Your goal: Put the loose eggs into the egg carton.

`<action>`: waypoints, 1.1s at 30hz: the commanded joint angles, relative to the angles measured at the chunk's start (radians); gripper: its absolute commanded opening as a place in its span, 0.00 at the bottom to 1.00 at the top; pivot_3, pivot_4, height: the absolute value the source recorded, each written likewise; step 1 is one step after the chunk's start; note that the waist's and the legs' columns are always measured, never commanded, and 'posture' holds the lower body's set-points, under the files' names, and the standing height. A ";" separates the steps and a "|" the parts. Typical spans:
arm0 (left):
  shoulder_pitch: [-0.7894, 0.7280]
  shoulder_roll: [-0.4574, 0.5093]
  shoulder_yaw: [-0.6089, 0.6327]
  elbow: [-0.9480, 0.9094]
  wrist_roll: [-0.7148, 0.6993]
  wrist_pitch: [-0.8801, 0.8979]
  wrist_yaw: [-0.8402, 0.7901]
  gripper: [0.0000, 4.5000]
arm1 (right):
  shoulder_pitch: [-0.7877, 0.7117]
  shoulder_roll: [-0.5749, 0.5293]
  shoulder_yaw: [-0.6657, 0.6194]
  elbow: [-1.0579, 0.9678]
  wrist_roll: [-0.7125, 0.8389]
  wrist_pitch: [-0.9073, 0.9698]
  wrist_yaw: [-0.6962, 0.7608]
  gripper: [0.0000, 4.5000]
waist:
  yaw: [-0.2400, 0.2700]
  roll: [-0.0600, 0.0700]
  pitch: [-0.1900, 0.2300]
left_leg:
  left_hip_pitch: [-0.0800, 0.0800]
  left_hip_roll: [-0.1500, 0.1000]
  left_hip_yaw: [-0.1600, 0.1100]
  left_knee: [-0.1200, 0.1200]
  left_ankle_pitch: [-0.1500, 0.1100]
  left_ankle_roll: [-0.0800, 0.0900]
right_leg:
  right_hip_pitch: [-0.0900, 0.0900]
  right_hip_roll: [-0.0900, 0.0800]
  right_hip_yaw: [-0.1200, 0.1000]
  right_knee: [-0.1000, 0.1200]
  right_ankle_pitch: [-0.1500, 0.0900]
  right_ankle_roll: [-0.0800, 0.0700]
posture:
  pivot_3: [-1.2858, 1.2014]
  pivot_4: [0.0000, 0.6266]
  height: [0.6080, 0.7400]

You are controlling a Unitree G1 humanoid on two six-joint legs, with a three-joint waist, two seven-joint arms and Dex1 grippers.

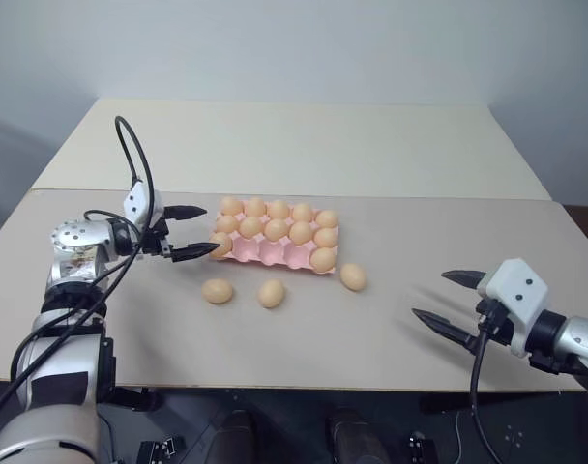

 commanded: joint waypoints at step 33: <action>0.318 0.194 -0.053 -0.559 -0.154 0.140 -0.134 0.97 | -0.047 -0.081 -0.086 -0.070 0.206 -0.064 0.240 1.00 | 0.006 0.000 0.000 | 0.001 0.001 0.000 0.000 0.000 0.000 | 0.001 0.000 0.000 -0.001 0.000 0.000 | 0.52 0.24 1.00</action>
